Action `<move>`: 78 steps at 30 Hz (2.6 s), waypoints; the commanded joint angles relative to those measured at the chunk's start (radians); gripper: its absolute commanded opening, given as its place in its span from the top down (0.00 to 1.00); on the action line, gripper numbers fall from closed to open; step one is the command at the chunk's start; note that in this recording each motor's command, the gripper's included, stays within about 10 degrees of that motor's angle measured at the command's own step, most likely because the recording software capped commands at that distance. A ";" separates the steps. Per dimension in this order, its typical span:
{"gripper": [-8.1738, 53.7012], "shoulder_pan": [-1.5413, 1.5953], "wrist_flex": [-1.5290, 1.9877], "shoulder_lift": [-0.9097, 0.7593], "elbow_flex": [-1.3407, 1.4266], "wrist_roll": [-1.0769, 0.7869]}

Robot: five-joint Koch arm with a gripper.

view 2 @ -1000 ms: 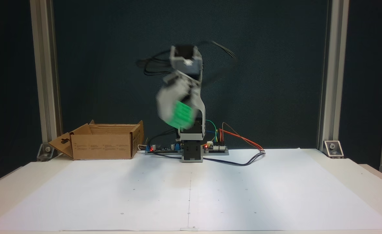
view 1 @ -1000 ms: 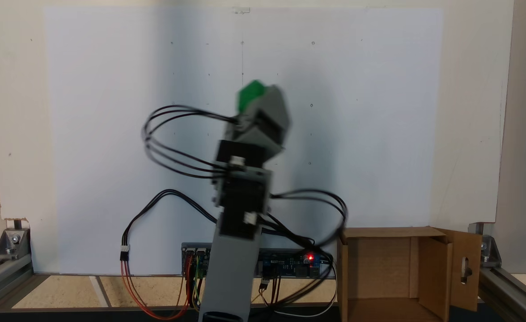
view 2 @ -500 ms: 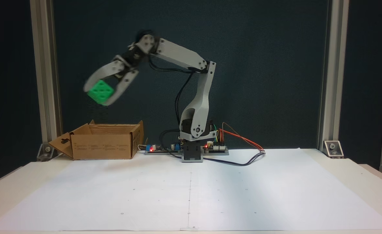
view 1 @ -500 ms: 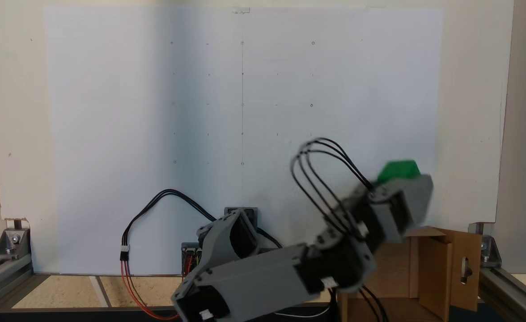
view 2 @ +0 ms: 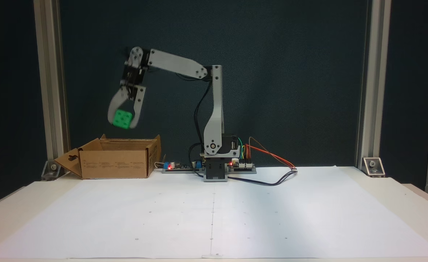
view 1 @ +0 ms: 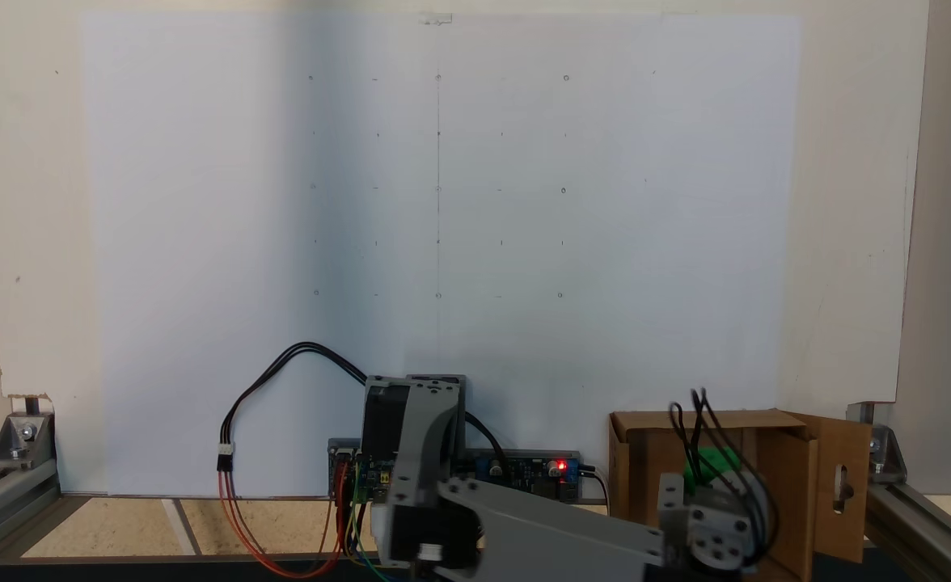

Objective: Grasp a green dice and put it in the bin.

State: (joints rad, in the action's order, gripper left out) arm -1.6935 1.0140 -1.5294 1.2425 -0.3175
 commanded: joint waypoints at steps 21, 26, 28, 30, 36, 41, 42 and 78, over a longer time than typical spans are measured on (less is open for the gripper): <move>0.22 -0.153 -0.261 0.181 -0.064 -0.009; 0.14 0.097 -0.307 -0.034 -0.064 0.208; 0.13 0.231 -0.313 -0.118 -0.064 0.288; 0.13 0.374 -0.322 -0.178 -0.064 0.325; 0.15 0.807 -0.342 -0.272 0.026 0.357; 0.16 1.169 -0.445 -0.388 0.210 0.370; 0.16 1.239 -0.469 -0.410 0.256 0.370; 0.16 1.709 -1.995 -0.839 1.620 0.356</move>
State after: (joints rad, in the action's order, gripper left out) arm 0.0138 -0.8606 -2.2596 2.8762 0.0077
